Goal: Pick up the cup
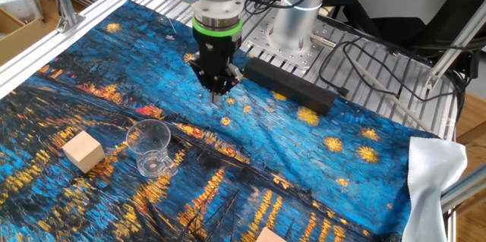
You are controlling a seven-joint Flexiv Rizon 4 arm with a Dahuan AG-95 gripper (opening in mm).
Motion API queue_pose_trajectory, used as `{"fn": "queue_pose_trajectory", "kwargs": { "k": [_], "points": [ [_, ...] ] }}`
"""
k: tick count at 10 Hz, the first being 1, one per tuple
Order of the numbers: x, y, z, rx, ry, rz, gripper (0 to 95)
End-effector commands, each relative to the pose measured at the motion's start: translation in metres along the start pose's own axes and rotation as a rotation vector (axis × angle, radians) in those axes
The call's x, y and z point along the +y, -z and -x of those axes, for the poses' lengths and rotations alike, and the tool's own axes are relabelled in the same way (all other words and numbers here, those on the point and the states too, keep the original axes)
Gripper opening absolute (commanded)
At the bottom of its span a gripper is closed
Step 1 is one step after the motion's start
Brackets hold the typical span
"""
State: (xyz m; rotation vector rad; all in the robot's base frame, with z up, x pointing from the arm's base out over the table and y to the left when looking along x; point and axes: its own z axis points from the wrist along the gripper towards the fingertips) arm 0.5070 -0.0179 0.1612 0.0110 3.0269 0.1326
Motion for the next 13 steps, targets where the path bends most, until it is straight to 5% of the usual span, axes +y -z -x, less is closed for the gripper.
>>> {"fn": "queue_pose_trajectory", "kwargs": {
  "k": [1, 6, 7, 8, 9, 10, 13],
  "points": [
    [-0.008, -0.001, 0.010, 0.040, 0.008, -0.004, 0.0],
    [-0.016, -0.001, 0.024, 0.067, 0.006, -0.022, 0.0],
    [-0.017, -0.001, 0.027, 0.067, -0.001, -0.044, 19.0],
    [-0.017, -0.002, 0.029, 0.063, -0.020, -0.088, 57.0],
    [-0.017, -0.003, 0.029, 0.061, -0.044, -0.089, 57.0],
    [-0.018, -0.004, 0.034, 0.061, -0.054, -0.091, 95.0],
    [-0.025, -0.006, 0.055, 0.065, -0.002, -0.143, 95.0]
  ]
}}
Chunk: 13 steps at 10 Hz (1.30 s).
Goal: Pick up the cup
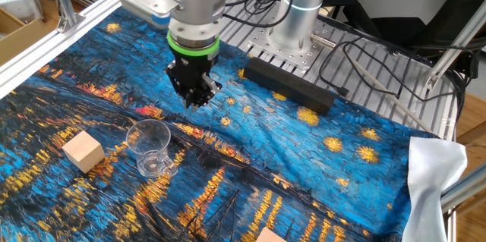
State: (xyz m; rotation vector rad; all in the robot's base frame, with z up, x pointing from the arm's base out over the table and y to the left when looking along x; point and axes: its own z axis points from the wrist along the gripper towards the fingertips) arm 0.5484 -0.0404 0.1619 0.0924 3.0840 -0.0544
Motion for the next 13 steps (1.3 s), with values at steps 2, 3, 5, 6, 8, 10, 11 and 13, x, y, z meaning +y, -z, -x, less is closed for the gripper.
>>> {"fn": "queue_pose_trajectory", "kwargs": {
  "k": [2, 3, 5, 6, 8, 10, 11, 13],
  "points": [
    [-0.005, -0.008, 0.020, 0.020, 0.050, -0.009, 95.0],
    [-0.007, -0.013, 0.027, 0.025, 0.056, -0.010, 95.0],
    [-0.011, -0.017, 0.037, 0.040, 0.058, -0.010, 95.0],
    [-0.015, -0.021, 0.045, 0.037, 0.060, -0.011, 95.0],
    [-0.023, -0.028, 0.056, 0.036, 0.069, -0.004, 95.0],
    [-0.031, -0.031, 0.070, 0.035, 0.076, 0.002, 95.0],
    [-0.034, -0.033, 0.075, 0.036, 0.080, 0.005, 95.0],
    [-0.038, -0.039, 0.082, 0.035, 0.074, 0.022, 95.0]
  ]
}}
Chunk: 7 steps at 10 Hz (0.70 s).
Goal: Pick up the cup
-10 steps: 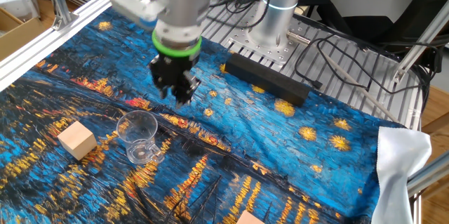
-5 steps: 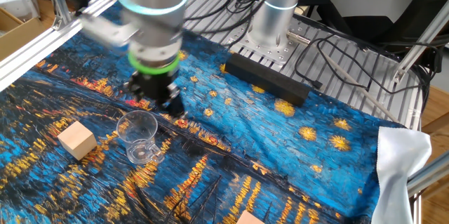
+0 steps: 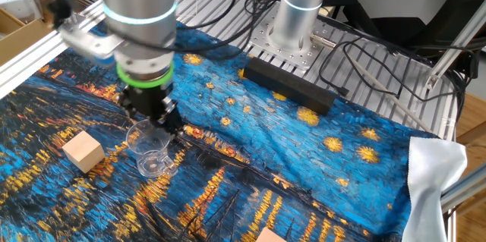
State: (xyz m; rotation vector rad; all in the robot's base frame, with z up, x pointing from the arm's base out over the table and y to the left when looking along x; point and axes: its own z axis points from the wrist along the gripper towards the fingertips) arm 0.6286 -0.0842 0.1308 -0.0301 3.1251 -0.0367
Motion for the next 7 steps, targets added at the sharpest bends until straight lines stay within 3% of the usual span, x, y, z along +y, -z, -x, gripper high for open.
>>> {"fn": "queue_pose_trajectory", "kwargs": {
  "k": [1, 3, 7],
  "points": [
    [-0.001, -0.005, 0.003, -0.006, -0.008, 0.012, 95.0],
    [-0.002, -0.013, 0.004, -0.008, -0.008, 0.013, 95.0],
    [-0.001, -0.018, 0.005, -0.010, -0.032, 0.060, 95.0]
  ]
}}
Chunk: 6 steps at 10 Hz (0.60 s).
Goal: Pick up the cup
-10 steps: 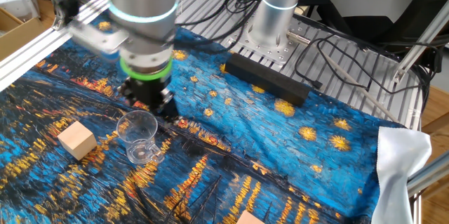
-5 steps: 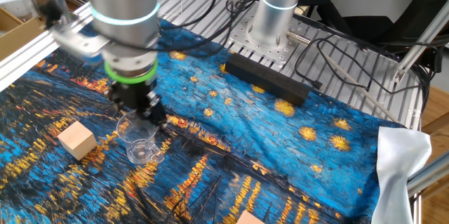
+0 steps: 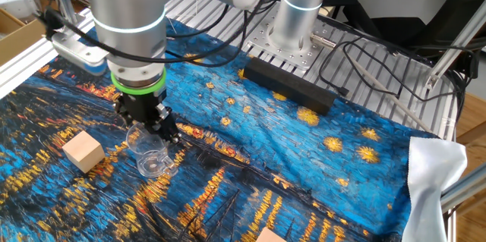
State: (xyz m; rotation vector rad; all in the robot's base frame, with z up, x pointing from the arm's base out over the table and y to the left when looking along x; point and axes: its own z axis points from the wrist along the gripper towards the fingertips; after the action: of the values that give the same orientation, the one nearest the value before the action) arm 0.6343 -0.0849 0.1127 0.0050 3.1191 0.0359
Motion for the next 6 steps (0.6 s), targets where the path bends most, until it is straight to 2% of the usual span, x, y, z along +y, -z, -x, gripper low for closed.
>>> {"fn": "queue_pose_trajectory", "kwargs": {
  "k": [1, 2, 4, 6],
  "points": [
    [-0.0002, 0.0034, -0.0003, 0.001, -0.007, 0.020, 95.0],
    [0.0011, 0.0049, 0.0004, 0.002, -0.007, 0.013, 95.0],
    [0.0023, 0.0039, 0.0003, 0.005, -0.012, 0.017, 95.0],
    [0.0036, 0.0034, 0.0005, 0.001, -0.009, 0.005, 95.0]
  ]
}}
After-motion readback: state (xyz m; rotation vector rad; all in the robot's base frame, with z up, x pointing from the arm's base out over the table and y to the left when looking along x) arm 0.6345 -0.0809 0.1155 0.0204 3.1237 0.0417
